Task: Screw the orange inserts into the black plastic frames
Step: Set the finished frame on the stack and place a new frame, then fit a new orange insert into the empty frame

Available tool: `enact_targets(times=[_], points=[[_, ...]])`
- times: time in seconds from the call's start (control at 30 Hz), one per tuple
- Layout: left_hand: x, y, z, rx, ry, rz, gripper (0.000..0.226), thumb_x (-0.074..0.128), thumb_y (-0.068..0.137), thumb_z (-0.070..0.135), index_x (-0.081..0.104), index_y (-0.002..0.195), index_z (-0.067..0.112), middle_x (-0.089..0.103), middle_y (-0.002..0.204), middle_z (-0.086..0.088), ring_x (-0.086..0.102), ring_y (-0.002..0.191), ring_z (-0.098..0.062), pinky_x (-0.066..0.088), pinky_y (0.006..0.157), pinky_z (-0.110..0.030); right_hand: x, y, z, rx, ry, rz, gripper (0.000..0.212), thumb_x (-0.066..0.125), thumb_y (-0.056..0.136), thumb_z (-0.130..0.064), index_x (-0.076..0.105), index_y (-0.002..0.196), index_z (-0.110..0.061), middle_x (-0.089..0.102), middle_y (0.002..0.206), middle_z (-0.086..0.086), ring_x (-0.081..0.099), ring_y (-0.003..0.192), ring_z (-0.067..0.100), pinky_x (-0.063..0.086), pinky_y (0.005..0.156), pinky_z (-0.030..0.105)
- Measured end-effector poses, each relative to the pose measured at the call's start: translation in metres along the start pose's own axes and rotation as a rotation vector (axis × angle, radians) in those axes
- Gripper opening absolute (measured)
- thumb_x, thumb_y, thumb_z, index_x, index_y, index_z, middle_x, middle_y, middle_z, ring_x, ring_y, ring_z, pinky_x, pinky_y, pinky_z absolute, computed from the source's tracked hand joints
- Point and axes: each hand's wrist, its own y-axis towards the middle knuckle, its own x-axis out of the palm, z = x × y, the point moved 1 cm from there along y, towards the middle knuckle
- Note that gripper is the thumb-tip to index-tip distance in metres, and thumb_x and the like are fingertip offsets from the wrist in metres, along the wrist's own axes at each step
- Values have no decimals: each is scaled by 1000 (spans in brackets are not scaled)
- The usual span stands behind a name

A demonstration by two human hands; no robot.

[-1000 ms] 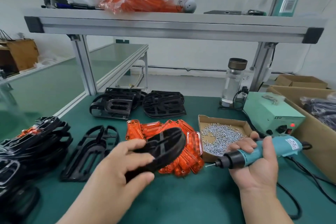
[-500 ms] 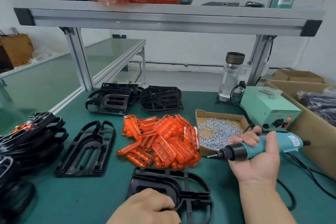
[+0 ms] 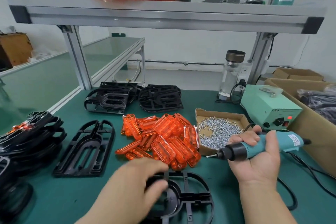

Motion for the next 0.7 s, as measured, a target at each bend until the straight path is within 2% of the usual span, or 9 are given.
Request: enact_targets(times=[0.07, 0.13, 0.2, 0.3, 0.4, 0.47, 0.53, 0.6, 0.7], points=[[0, 15, -15, -143, 7, 142, 40, 60, 84, 47, 55, 123, 42, 56, 121, 26, 48, 109, 9, 35, 93, -8, 0, 0, 1, 7, -9, -7, 28, 70, 69, -40, 55, 84, -22, 41, 61, -13, 44, 46, 0, 44, 52, 17], [5, 37, -18, -216, 43, 224, 51, 63, 82, 49, 53, 129, 33, 57, 124, 16, 50, 114, -4, 40, 97, -21, 0, 0, 2, 15, -13, -26, 42, 80, 53, -38, 56, 84, -21, 41, 61, -13, 44, 46, 0, 44, 53, 17], [14, 54, -19, -271, 166, 199, 69, 61, 76, 62, 48, 133, 27, 53, 128, 9, 42, 121, -14, 38, 101, -29, 0, 0, 3, 20, -11, -53, 56, 90, 40, -34, 58, 83, -21, 43, 61, -13, 45, 46, 1, 45, 53, 17], [21, 64, -18, -369, 384, 78, 88, 53, 62, 80, 47, 132, 26, 37, 132, 7, 27, 124, -20, 30, 103, -33, -1, 1, 3, 24, -10, -72, 68, 98, 28, -33, 58, 82, -21, 43, 61, -13, 45, 47, 1, 45, 52, 18], [23, 68, -16, -357, 377, 107, 71, 60, 62, 75, 57, 115, 27, 41, 124, 9, 30, 117, -19, 33, 99, -33, -2, 2, 2, 16, -6, -70, 70, 98, 27, -33, 57, 82, -21, 43, 61, -12, 45, 46, 1, 45, 52, 19], [18, 67, -16, -333, 178, 208, 35, 66, 76, 55, 61, 100, 30, 56, 104, 14, 48, 103, -13, 45, 88, -31, -2, 3, 2, 11, 0, -67, 69, 98, 29, -33, 57, 83, -21, 43, 61, -12, 45, 46, 1, 45, 52, 18], [11, 65, -14, -416, -193, 267, 8, 61, 88, 34, 62, 90, 26, 66, 75, 10, 63, 76, -7, 52, 70, -28, -3, 4, 2, 9, 6, -66, 69, 98, 29, -33, 57, 83, -21, 43, 62, -12, 45, 46, 1, 45, 52, 18], [6, 61, -10, -557, -695, 252, 11, 54, 94, 21, 64, 92, 17, 72, 71, 2, 68, 64, -9, 53, 58, -24, -3, 4, 2, 9, 9, -60, 70, 98, 28, -33, 57, 83, -21, 43, 62, -12, 45, 46, 1, 45, 53, 18], [1, 53, 3, -616, -1281, 137, 18, 47, 97, 13, 64, 100, 6, 74, 87, -12, 71, 74, -19, 54, 54, -22, -3, 4, 2, 12, 5, -55, 70, 98, 28, -33, 57, 83, -21, 43, 62, -12, 45, 47, 1, 45, 53, 19]])
